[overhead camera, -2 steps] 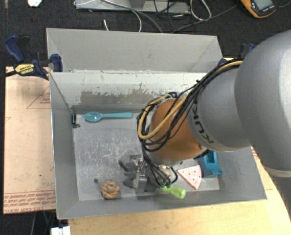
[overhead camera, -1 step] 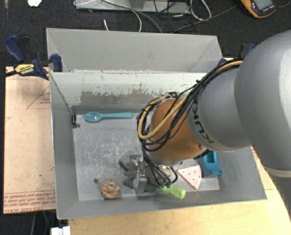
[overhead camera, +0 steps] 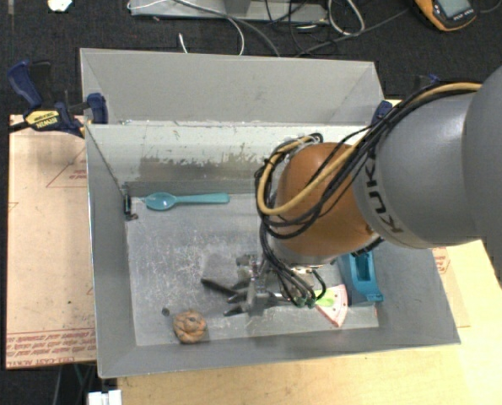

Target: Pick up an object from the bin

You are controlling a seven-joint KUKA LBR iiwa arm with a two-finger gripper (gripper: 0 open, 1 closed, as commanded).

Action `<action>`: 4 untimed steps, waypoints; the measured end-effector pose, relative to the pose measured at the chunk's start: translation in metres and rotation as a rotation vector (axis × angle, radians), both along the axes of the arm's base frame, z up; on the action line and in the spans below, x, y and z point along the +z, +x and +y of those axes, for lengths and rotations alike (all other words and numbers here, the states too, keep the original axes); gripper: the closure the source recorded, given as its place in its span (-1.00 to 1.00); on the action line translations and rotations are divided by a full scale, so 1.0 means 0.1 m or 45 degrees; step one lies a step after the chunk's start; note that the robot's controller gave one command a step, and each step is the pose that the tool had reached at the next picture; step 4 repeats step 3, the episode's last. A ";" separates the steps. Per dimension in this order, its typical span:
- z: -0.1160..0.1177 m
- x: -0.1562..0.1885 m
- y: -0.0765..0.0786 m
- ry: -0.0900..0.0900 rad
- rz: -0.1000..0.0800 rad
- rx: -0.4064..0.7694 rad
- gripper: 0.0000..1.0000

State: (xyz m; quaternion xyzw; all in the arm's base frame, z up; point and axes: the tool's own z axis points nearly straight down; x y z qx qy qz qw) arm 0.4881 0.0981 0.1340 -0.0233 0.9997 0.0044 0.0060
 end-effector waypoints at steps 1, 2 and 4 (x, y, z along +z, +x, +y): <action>-0.24 -0.14 0.10 -0.002 -0.019 0.290 1.00; -0.20 0.22 0.18 -0.002 -0.006 0.371 1.00; -0.27 0.99 0.25 -0.003 -0.004 0.288 1.00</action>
Offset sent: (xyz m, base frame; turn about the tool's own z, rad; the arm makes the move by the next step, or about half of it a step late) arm 0.0398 0.0004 0.1605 -0.0930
